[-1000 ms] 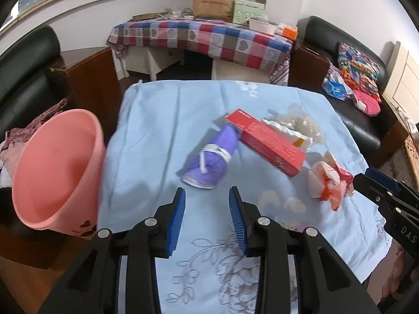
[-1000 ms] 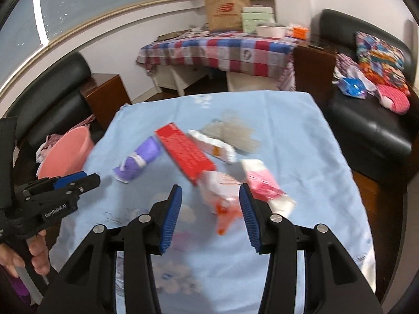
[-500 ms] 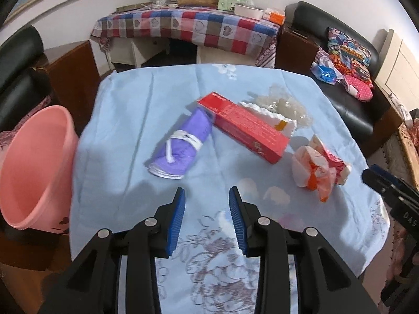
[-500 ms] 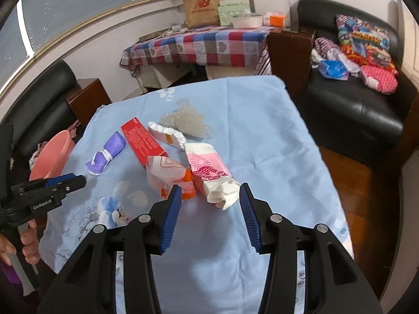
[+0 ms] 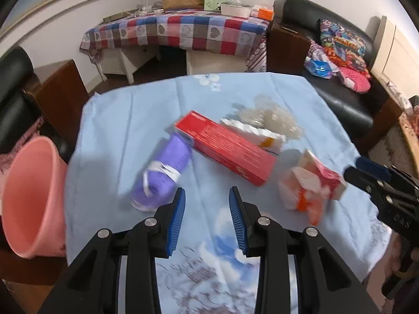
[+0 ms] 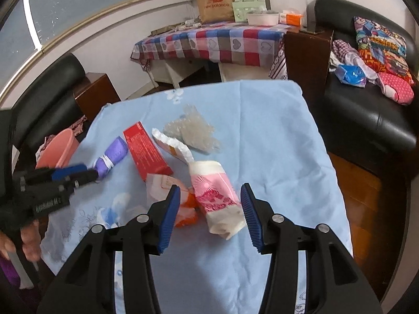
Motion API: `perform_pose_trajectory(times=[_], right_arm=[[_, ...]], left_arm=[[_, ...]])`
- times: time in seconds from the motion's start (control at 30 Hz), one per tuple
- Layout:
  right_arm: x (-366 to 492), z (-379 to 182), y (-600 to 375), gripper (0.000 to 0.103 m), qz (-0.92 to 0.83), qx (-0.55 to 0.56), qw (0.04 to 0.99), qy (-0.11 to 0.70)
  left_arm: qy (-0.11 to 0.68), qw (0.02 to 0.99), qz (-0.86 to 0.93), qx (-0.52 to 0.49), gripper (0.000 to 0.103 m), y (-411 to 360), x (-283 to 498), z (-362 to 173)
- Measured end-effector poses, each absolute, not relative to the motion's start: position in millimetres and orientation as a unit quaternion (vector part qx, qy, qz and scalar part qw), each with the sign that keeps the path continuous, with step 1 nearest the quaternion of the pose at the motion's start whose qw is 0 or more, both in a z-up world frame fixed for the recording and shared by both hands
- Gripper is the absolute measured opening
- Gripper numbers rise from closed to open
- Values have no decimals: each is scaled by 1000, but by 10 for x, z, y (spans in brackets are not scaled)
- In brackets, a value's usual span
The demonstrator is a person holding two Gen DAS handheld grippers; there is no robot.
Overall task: Collect trash
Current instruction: 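Grasp the purple rolled cloth with the left tool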
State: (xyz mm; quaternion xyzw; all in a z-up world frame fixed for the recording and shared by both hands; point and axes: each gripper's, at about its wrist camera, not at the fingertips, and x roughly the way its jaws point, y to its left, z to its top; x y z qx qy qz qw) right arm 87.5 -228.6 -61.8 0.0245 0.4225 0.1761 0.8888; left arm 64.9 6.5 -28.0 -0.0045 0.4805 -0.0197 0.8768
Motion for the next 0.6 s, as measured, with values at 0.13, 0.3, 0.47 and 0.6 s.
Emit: perform_pose_trajectory(times=[0.13,0.3,0.47,0.6], right_arm=[[855,-695,-2398,49,172,33,885,431],[846,-714,-2501,49,169,44,884,435],[841,-704,-2536,49,172,45,882,436],[841,-709,-2526,49,179,42,878,441]], left_arm=[[494,869,-7,24,34,212,857,-328],[511,857,-4,65,34,340,1117,-439],[524,846,-33,90,36,347,1281,-550],[541,834,-57,93,39,352,1370,-667]])
